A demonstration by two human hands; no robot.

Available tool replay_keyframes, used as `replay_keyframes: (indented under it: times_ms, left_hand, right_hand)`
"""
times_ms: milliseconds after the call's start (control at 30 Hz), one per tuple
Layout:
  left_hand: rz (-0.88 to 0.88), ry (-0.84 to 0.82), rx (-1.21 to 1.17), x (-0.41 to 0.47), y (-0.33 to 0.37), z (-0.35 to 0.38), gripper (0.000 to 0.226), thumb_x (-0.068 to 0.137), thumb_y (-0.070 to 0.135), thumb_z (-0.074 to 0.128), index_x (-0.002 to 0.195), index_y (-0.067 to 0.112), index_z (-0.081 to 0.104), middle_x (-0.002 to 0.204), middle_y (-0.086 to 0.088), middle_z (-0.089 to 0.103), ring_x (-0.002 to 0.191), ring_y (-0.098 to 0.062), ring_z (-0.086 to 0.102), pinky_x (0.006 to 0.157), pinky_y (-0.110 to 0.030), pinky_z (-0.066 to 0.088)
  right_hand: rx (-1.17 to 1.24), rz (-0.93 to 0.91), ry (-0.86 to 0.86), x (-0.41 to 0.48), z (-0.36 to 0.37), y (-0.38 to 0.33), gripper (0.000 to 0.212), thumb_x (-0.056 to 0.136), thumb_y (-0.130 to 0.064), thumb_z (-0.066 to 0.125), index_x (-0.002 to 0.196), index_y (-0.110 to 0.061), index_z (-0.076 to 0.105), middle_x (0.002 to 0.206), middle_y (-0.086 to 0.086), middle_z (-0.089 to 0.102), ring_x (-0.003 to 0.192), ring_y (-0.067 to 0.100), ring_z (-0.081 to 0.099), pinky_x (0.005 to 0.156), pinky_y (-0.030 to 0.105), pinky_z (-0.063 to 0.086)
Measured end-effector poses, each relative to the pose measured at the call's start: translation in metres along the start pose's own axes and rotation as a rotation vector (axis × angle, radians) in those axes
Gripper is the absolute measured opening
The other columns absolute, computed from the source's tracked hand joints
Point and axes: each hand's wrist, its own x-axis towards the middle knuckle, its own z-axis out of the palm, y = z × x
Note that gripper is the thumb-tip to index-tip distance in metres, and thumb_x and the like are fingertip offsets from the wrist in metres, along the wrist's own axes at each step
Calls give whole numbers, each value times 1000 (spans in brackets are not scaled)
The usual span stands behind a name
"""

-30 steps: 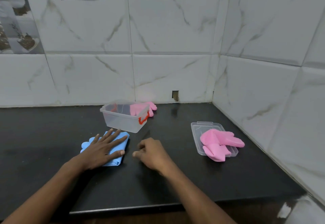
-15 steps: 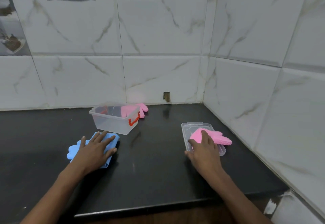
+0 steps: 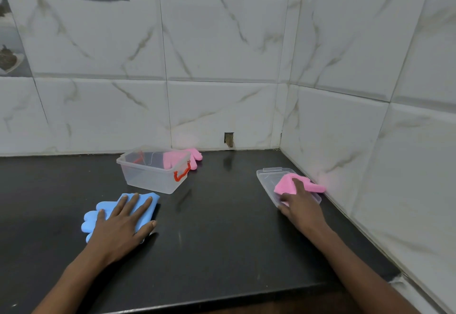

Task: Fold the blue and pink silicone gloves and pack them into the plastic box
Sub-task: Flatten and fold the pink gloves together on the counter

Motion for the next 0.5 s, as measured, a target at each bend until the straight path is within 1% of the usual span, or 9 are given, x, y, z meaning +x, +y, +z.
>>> replay_keyframes:
  times_ms: [100,233,300,333,367,400,433,467,500]
  left_hand:
    - [2,-10,9,0,0,0,69,94,65,27,153,43,0,164,9,-3,151,-16,-8,118,-57,7]
    - [3,-32,38,0,0,-2,69,94,65,25,153,41,-3,164,7,-5,151,-16,-9,118,-57,7]
    - [9,-56,47,0,0,-2,70,95,65,24,153,40,-6,164,7,-7,151,-17,-11,118,-58,6]
    - [8,-70,41,1,0,-3,70,95,65,24,153,40,-6,164,6,-7,151,-17,-11,118,-58,5]
    - [7,-83,33,2,-1,-4,70,94,66,23,153,40,-6,164,6,-7,151,-18,-11,118,-58,4]
    - [9,-100,25,3,-1,-6,70,94,66,23,153,39,-5,164,6,-7,151,-18,-11,118,-59,4]
    - [6,-124,19,4,-1,-8,70,94,66,21,153,39,-4,165,5,-7,151,-18,-11,118,-59,3]
    - [0,-151,9,5,-1,-11,69,95,66,20,153,39,-3,165,5,-6,151,-18,-11,118,-60,3]
    - [-3,-179,3,6,-1,-16,67,95,65,19,154,38,-2,165,5,-5,151,-18,-11,117,-61,3]
  right_hand:
    - [2,-8,-8,13,4,14,31,92,-42,54,118,-32,67,147,6,31,116,36,51,95,35,40]
    - [-55,-5,-32,24,8,15,38,91,-44,54,125,-29,61,142,8,36,107,33,58,84,35,44]
    - [-11,-6,-70,29,8,15,36,89,-44,56,117,-23,63,132,8,42,102,31,60,75,33,45]
    - [55,-8,-67,31,5,14,27,88,-38,56,107,-20,65,123,6,48,100,30,60,73,32,46]
    - [141,-5,-48,33,1,12,15,86,-28,56,94,-20,66,112,5,54,97,30,60,71,32,48]
    - [225,5,-17,36,-4,12,10,83,-16,56,83,-19,66,102,5,60,95,31,60,69,32,49]
    - [282,20,28,41,-10,12,16,80,-7,57,80,-18,69,98,7,64,95,34,61,70,33,50]
    - [313,41,88,46,-18,11,22,78,-1,59,87,-15,73,104,11,68,99,35,63,78,34,52]
    - [339,60,163,51,-27,11,30,80,2,57,101,-11,75,114,12,69,106,33,63,88,34,50]
